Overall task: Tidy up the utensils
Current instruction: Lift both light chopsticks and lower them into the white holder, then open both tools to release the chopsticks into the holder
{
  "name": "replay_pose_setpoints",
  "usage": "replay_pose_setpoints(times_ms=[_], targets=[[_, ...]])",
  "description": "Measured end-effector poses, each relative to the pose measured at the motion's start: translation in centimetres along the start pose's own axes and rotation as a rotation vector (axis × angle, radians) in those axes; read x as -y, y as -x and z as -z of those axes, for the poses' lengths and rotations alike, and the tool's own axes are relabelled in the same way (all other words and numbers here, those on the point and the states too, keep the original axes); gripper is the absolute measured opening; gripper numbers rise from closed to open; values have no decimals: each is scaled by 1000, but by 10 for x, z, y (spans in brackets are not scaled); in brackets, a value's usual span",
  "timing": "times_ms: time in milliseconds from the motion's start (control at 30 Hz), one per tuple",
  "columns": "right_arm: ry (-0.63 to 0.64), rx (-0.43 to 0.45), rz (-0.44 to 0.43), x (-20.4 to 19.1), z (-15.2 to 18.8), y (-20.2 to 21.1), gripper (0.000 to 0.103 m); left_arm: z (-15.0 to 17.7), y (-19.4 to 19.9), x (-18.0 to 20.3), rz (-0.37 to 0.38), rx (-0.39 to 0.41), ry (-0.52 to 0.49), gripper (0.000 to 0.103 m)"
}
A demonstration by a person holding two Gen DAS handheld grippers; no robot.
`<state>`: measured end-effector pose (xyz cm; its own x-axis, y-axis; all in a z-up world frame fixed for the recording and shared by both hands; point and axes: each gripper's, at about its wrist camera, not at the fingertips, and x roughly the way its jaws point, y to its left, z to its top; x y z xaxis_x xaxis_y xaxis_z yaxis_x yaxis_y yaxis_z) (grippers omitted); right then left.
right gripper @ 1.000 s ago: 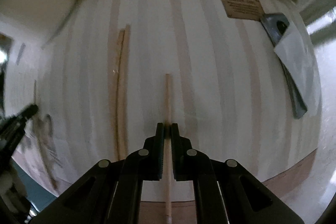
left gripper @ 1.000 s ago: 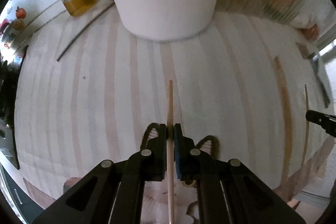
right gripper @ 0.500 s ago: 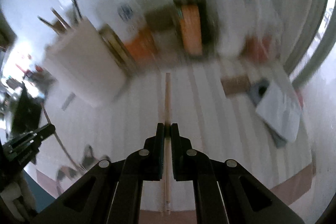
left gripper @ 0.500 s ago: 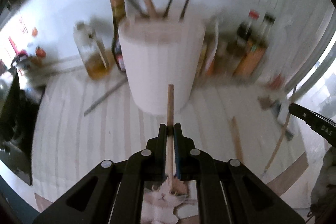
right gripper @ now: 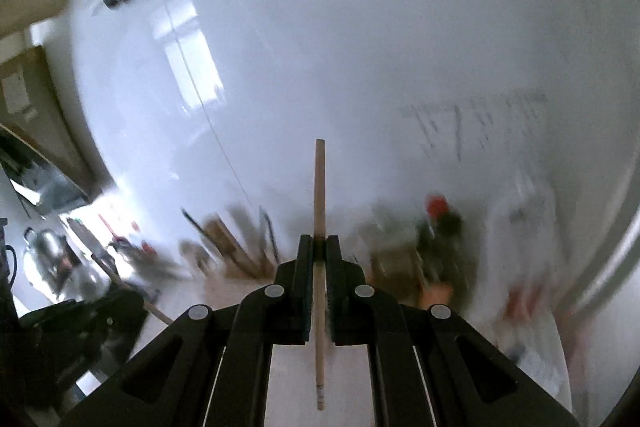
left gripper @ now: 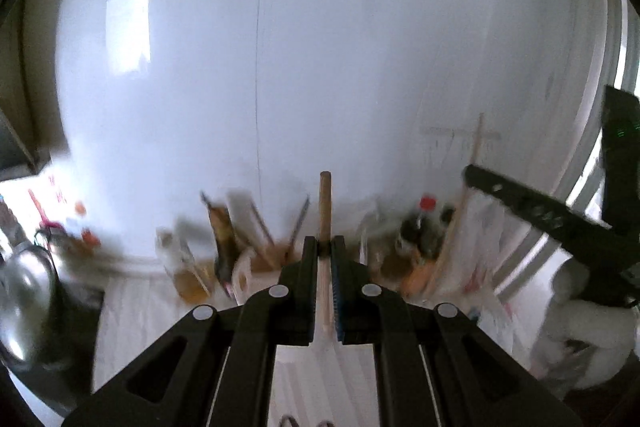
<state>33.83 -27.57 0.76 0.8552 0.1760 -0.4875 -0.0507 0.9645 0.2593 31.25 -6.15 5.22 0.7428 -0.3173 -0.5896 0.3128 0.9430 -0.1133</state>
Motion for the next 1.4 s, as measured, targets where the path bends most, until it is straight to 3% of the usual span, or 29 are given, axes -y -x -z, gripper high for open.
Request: replay_pose_setpoints(times_ms=[133,300,767,867,1033,1067,1100,1133,1167,1233,1333,1400], targets=[[8,28,-39,-23,-31,-15,6,-36,2,-9,-29,59,-9,4],[5,36,-69,-45,-52,-52,6,-55,-29,-31,-69,41,-4,4],[49,-10,-25,-75,-40,-160,6,-24,-134,-80,-130,-149,29,4],[58,-22,-20,-77,-34,-170,6,-19,-141,-84,-127,-175,40,4],[70,-141,-58,-78,-22,-184,7,-19,-129,-87,-147,-175,69,11],[66,-152,-60,-77,-21,-183,11,-19,-126,-89,-156,-168,70,22],[57,-162,-61,-74,-19,-179,16,-18,-121,-89,-172,-159,75,48],[50,-165,-62,-70,-17,-175,31,-17,-117,-91,-190,-154,82,65],[40,-162,-67,-65,-17,-169,44,-17,-113,-93,-203,-142,89,90],[22,-155,-61,-51,-17,-153,47,-11,-102,-95,-223,-110,98,94],[-18,-151,-36,-31,-10,-128,49,4,-93,-97,-256,-122,109,103],[-43,-162,-1,-17,0,-112,52,20,-89,-95,-283,-134,105,103]])
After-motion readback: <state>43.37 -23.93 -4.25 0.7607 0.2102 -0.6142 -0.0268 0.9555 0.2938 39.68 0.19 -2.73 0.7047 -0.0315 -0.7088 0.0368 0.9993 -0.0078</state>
